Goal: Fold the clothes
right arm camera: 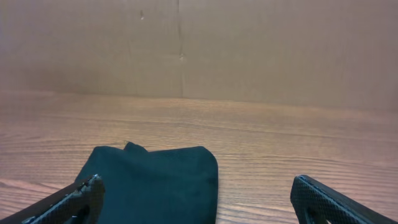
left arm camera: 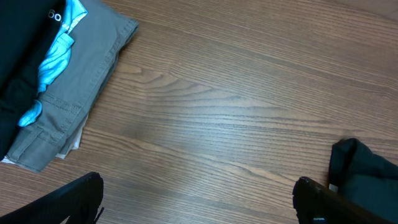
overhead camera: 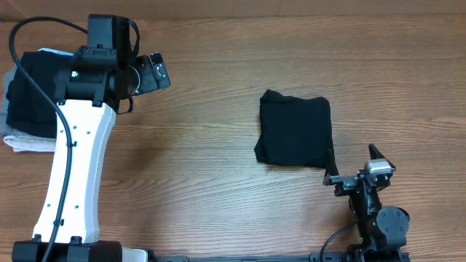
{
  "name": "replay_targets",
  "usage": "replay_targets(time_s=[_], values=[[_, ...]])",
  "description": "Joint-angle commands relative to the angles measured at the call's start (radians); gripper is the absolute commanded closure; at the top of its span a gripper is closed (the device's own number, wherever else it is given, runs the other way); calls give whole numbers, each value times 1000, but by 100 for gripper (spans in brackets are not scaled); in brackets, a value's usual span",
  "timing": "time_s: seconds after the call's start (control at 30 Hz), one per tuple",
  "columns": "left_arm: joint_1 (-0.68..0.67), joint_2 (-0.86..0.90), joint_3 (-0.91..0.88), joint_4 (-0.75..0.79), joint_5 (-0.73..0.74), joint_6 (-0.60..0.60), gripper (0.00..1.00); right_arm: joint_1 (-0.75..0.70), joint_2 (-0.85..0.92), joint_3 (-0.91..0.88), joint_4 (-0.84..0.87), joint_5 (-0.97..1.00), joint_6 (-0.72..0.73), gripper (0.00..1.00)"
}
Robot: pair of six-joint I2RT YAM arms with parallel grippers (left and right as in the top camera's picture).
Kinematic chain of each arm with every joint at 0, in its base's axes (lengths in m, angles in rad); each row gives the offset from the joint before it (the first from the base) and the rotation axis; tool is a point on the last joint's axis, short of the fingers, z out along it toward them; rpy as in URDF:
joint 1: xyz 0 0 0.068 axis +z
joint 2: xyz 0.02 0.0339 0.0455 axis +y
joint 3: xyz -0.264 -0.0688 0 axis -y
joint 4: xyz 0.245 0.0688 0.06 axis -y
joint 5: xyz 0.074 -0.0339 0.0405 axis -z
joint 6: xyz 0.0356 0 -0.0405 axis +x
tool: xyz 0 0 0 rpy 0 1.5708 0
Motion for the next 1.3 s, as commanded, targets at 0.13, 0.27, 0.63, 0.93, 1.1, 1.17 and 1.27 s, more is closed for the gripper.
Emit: replay_targets(time_s=[0.13, 0.27, 0.63, 0.93, 1.1, 1.17, 1.27], values=[[-1, 3, 0, 0, 2, 5, 0, -6, -12, -12, 9, 16, 35, 0], [-1, 3, 0, 0, 2, 5, 0, -6, -12, -12, 9, 16, 35, 0], [-1, 3, 0, 0, 2, 5, 0, -6, -12, -12, 9, 16, 35, 0], [-1, 2, -3, 0, 1, 5, 0, -6, -12, -12, 9, 16, 35, 0], [-2, -40, -6, 0, 5, 5, 0, -6, -12, -12, 9, 16, 35, 0], [-2, -88, -6, 0, 5, 5, 0, -6, -12, -12, 9, 16, 35, 0], [-2, -188, -6, 0, 5, 5, 0, -6, -12, -12, 9, 16, 35, 0]])
